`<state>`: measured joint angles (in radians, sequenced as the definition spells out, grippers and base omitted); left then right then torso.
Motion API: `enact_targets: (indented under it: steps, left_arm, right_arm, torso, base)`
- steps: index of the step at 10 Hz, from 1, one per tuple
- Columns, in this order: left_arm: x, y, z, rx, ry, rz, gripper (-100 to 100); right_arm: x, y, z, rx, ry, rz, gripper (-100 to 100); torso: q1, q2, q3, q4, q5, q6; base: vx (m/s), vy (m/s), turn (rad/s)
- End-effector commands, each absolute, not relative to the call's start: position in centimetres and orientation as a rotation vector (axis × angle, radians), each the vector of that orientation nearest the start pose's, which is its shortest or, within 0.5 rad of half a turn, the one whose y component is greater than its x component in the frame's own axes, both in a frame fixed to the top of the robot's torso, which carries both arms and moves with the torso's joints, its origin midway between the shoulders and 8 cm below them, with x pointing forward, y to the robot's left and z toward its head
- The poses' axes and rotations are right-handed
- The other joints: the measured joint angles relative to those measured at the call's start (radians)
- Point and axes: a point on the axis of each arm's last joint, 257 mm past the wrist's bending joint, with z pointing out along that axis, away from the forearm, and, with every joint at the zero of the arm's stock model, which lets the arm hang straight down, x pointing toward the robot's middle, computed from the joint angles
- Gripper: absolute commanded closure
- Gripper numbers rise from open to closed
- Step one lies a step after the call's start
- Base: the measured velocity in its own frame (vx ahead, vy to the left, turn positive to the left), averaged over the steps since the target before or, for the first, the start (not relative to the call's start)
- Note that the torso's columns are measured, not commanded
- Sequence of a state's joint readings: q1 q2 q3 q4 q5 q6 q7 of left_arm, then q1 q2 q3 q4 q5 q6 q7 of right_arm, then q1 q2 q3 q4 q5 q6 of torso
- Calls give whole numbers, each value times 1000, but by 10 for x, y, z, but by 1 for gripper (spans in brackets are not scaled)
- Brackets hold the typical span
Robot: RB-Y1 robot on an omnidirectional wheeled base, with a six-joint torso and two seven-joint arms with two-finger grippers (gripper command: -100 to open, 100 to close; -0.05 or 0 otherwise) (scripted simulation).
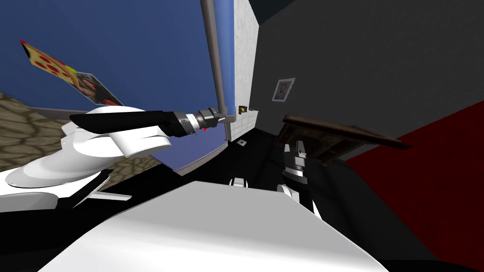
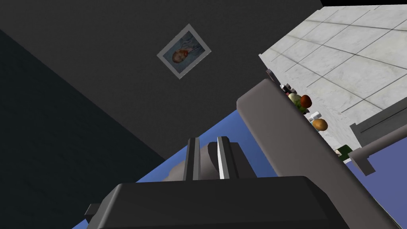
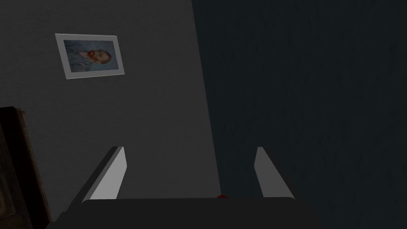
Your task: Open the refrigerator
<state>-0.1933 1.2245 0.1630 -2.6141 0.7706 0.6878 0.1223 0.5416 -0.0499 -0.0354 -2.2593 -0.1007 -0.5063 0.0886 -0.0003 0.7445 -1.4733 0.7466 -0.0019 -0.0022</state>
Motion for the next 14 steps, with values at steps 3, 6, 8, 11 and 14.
enact_targets:
  steps: [3,6,8,11,14]
  left_arm:
    - [391,128,118,-213,1688,-1187,100]
    - [387,120,120,-184,1691,-1211,100]
    - [384,116,121,-170,1693,-1223,100]
    - [382,112,122,-156,1694,-1234,100]
    - [377,104,124,-128,1696,-1258,100]
  right_arm:
    - [340,-304,5,688,648,1221,0]
    - [340,-304,5,688,647,1221,0]
    - [340,-304,5,688,648,1221,0]
    - [340,-304,5,688,648,1221,0]
    - [340,-304,5,688,648,1221,0]
  torso:
    - [-1,-2,0,-7,1,5]
    - [4,-4,-2,-5,3,-1]
    - [9,-6,-3,-4,5,-3]
    - [13,0,0,-3,6,-3]
    - [13,-1,0,-2,7,-5]
  base:
    - [-218,113,-183]
    - [-256,108,-121]
    - [-185,114,-125]
    - [-197,100,-108]
    - [-239,78,-122]
